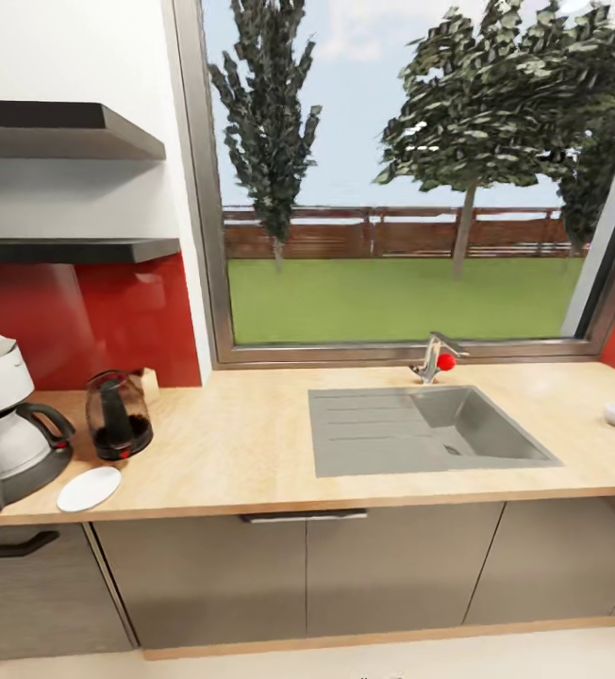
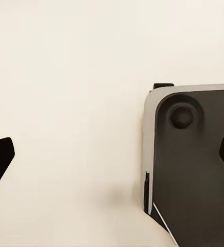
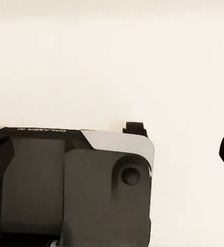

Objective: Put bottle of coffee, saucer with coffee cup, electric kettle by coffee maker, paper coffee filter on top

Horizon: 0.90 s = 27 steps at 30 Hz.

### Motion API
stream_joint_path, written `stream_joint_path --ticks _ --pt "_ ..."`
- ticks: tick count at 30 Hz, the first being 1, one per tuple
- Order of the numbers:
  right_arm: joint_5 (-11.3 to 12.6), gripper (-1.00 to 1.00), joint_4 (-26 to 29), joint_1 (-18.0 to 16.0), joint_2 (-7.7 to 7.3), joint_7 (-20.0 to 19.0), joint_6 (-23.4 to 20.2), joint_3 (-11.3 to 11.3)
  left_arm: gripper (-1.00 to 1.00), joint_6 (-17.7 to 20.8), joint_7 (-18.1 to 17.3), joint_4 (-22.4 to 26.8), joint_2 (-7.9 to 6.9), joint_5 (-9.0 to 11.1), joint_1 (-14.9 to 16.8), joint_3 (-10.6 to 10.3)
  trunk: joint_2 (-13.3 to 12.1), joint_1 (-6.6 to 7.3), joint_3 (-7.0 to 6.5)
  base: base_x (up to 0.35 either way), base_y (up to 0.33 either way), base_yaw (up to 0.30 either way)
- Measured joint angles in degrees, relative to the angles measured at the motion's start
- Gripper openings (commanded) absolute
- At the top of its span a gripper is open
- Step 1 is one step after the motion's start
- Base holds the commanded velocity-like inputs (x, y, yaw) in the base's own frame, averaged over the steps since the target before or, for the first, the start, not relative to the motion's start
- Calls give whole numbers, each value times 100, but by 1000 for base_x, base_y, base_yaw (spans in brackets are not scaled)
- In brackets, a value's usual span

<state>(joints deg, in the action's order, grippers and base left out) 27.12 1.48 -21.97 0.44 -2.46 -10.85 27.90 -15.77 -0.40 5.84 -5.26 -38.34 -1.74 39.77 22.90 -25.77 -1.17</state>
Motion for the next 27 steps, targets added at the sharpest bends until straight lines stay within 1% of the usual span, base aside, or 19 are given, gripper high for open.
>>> stream_joint_path --ticks 16,27 --pt "12 100 9 1 0 9 0 -8 100 -4 -1 0 13 -7 -2 4 0 0 -7 0 0 -266" --pt "9 100 9 1 -8 9 0 -9 100 9 0 -9 -3 0 -5 0 0 0 -7 0 0 -266"
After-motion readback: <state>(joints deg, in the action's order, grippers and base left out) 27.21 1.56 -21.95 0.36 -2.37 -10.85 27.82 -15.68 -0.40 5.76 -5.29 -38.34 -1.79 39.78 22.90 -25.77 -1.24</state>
